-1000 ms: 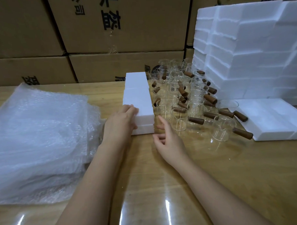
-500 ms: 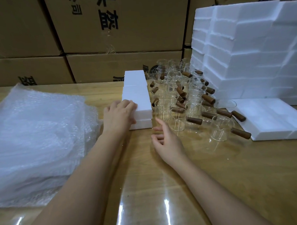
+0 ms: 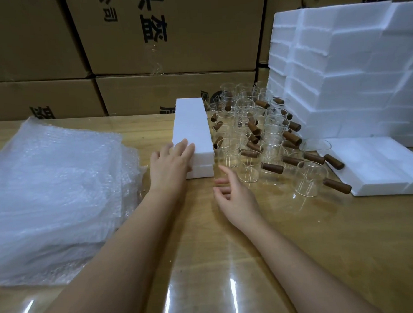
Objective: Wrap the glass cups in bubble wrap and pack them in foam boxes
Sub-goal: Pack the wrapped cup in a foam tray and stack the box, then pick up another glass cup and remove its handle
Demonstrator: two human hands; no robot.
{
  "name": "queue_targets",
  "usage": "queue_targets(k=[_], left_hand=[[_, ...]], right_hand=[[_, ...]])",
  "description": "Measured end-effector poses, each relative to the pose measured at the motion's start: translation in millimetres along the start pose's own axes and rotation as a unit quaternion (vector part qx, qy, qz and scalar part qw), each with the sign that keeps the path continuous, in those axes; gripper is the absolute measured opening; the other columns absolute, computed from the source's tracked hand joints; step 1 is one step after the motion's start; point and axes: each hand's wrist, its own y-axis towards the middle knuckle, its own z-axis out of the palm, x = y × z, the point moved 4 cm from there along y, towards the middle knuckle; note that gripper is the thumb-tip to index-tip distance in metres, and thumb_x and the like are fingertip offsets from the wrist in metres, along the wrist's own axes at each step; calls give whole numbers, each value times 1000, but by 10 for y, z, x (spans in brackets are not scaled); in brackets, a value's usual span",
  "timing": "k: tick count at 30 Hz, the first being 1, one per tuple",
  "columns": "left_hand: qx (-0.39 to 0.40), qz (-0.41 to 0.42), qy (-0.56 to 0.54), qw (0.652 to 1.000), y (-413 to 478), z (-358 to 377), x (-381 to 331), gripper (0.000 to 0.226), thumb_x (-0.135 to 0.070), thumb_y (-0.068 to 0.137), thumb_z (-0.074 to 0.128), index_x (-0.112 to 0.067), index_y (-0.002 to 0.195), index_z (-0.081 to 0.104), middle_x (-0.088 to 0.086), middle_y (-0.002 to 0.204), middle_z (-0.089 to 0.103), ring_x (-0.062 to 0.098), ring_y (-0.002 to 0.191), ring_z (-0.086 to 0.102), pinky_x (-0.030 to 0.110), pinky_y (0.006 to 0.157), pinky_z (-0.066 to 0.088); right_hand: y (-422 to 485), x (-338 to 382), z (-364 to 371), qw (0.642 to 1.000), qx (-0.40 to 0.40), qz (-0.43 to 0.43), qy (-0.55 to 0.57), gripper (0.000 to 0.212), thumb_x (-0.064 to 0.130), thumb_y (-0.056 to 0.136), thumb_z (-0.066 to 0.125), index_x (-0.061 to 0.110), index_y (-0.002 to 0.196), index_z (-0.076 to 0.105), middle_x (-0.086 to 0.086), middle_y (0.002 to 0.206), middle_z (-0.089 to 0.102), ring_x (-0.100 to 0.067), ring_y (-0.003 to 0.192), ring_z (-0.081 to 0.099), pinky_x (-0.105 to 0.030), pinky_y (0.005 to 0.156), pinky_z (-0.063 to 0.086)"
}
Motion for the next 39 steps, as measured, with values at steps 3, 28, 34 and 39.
queue_targets(k=[3, 28, 34, 39], left_hand=[[11, -5, -42, 999, -65, 62, -17, 61, -26, 97, 50, -28, 149, 19, -6, 160, 13, 27, 142, 21, 42, 98, 36], [25, -181, -605, 775, -792, 39, -621, 19, -5, 88, 63, -23, 84, 68, -10, 79, 69, -6, 67, 61, 10, 63, 44], [51, -247, -697, 671, -797, 43, -594, 8, -10, 89, 65, -11, 81, 65, -1, 62, 66, 16, 57, 61, 15, 43, 39], [59, -214, -715, 663, -746, -54, -467, 13, -10, 89, 66, -7, 76, 64, -6, 58, 65, 7, 52, 61, 15, 41, 41]], right_hand=[[13, -22, 1, 1000, -1, 8, 12, 54, 25, 90, 57, 39, 138, 37, 21, 105, 58, 12, 82, 59, -7, 72, 43], [-5, 44, -95, 997, 59, 46, 34, 34, 0, 84, 46, 28, 84, 63, 13, 85, 63, -13, 87, 60, -14, 73, 46], [27, 85, -709, 999, -10, 10, 43, 34, 6, 91, 55, 38, 79, 62, 15, 80, 68, -7, 70, 68, -37, 75, 57], [213, 19, -1300, 987, -155, 27, -30, 20, 18, 92, 55, 36, 86, 62, 10, 89, 67, -5, 71, 62, -26, 59, 52]])
